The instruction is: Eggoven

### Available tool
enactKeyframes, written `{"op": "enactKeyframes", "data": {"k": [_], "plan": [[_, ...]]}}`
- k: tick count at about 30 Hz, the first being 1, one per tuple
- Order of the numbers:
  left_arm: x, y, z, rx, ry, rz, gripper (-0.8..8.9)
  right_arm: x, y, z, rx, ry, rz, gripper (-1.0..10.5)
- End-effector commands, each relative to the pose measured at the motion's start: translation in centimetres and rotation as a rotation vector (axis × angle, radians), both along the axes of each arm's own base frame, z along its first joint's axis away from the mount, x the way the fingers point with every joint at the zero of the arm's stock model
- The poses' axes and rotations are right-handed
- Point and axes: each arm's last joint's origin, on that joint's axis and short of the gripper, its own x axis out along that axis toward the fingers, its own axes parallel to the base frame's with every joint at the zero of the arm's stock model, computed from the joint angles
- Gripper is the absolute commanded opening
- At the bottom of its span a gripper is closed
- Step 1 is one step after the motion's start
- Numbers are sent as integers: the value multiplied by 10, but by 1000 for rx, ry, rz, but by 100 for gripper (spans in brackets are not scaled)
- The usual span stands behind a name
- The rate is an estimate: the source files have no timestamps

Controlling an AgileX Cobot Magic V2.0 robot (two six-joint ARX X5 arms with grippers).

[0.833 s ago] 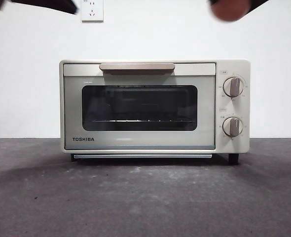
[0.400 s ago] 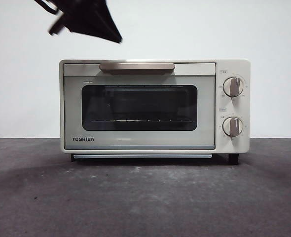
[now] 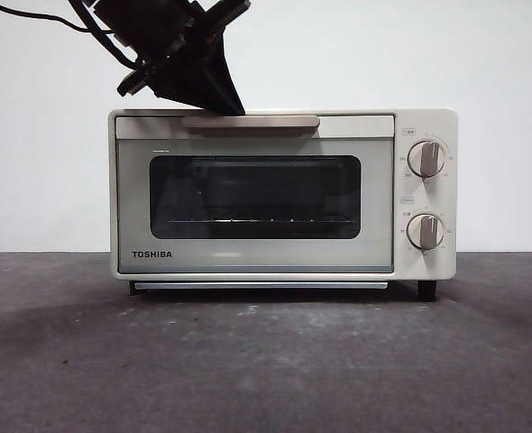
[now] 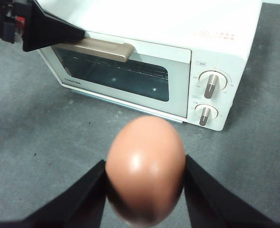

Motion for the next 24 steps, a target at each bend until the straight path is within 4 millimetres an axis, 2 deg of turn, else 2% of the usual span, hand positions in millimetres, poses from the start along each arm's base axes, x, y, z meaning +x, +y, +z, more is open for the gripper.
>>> {"op": "enactKeyframes", "data": {"k": [1,10,24], "plan": [[6,-8,-7,33,-2,-13,7,0,1,4,2,-16,11,3],[-10,-24,-17,103,72,-89,7,0,2,4,2,-20,12,3],[-65,-60,-30,247,256,-270,7,2,4,6,14,-39,15,3]]}}
